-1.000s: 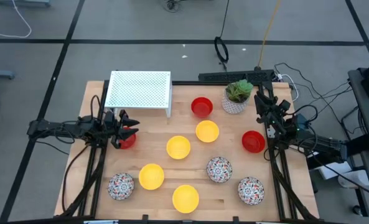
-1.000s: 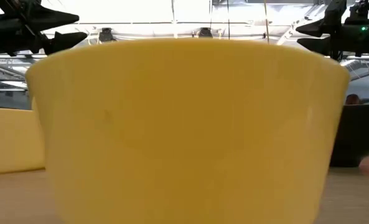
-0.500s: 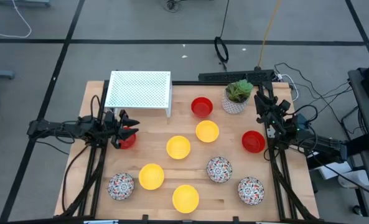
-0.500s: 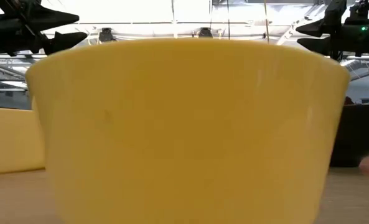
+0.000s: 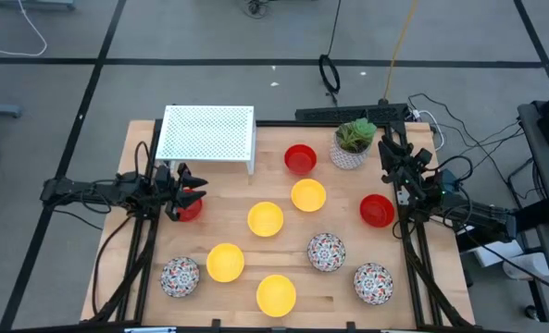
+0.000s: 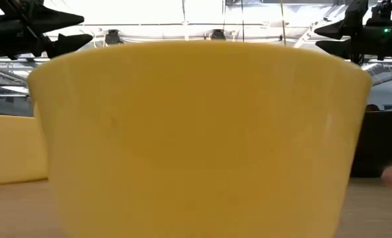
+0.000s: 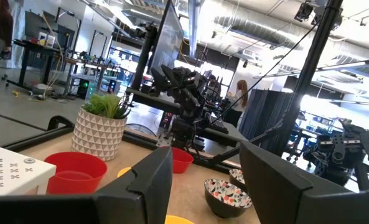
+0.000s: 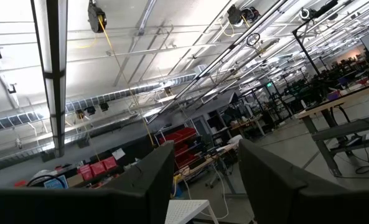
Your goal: Pick & Place Mini bowls
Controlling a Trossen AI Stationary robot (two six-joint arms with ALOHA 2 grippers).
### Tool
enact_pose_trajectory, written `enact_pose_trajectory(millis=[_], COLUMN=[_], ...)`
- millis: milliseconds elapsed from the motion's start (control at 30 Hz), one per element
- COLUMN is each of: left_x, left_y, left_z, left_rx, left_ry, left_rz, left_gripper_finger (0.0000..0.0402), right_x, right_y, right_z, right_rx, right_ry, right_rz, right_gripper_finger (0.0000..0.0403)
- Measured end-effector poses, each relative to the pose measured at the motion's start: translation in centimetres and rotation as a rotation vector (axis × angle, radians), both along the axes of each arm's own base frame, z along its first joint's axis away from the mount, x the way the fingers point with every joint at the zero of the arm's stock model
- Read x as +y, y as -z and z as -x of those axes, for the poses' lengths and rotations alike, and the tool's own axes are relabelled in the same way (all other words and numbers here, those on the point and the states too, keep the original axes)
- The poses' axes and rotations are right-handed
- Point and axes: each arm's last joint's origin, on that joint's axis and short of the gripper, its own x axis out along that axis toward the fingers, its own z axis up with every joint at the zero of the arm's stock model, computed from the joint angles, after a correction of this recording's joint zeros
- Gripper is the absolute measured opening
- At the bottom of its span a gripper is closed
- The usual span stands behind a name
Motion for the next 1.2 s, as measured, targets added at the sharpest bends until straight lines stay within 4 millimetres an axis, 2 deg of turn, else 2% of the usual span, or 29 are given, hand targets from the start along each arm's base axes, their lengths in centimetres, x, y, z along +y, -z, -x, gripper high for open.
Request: enact_pose_trajectory(millis=[933, 1200], left_x=[0.01, 0.26], left_y=[-0.01, -0.14], left_z=[0.0, 0.06], left_rx=[-0.001, -0.011], left_ry=[-0.003, -0.098], left_rz=[-0.001, -0.017], left_gripper_finger=[0.0189, 0.0189], right_x=[0.0, 0.0], right_y=[0.0, 0.0], right_z=[0.0, 0.0], right_rx=[0.0, 0.0], right_ry=[0.0, 0.0], right_rz=[0.0, 0.0], right_gripper_finger=[0.0165, 0.0165])
